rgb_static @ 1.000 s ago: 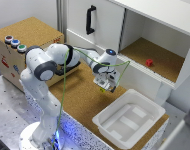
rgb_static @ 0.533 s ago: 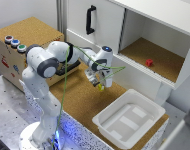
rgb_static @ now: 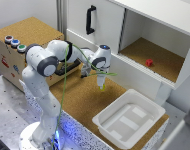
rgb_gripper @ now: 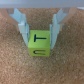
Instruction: Take the yellow block and rotate it right
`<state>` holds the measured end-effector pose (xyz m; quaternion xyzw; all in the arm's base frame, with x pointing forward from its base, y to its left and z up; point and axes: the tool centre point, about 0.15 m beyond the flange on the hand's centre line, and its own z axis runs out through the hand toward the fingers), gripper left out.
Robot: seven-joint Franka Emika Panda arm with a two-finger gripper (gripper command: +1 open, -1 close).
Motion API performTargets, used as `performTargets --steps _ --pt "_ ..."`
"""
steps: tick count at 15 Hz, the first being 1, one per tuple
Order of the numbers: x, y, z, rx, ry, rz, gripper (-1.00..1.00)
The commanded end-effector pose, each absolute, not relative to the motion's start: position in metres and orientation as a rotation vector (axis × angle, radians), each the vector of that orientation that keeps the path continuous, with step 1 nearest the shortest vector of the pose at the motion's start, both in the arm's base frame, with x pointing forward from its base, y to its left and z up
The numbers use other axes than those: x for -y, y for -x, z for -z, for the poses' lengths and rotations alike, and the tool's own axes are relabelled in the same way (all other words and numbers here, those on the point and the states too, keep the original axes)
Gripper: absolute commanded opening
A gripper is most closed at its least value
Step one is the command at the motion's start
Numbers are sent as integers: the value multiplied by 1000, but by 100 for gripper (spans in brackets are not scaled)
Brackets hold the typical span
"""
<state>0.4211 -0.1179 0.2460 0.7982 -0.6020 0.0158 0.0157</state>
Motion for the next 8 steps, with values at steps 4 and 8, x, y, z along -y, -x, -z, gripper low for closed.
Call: performTargets --steps 4,8 --pt "120 -416 -217 2173 -2468 -77 -100" --pt "120 -415 -228 2111 -2480 -29 100"
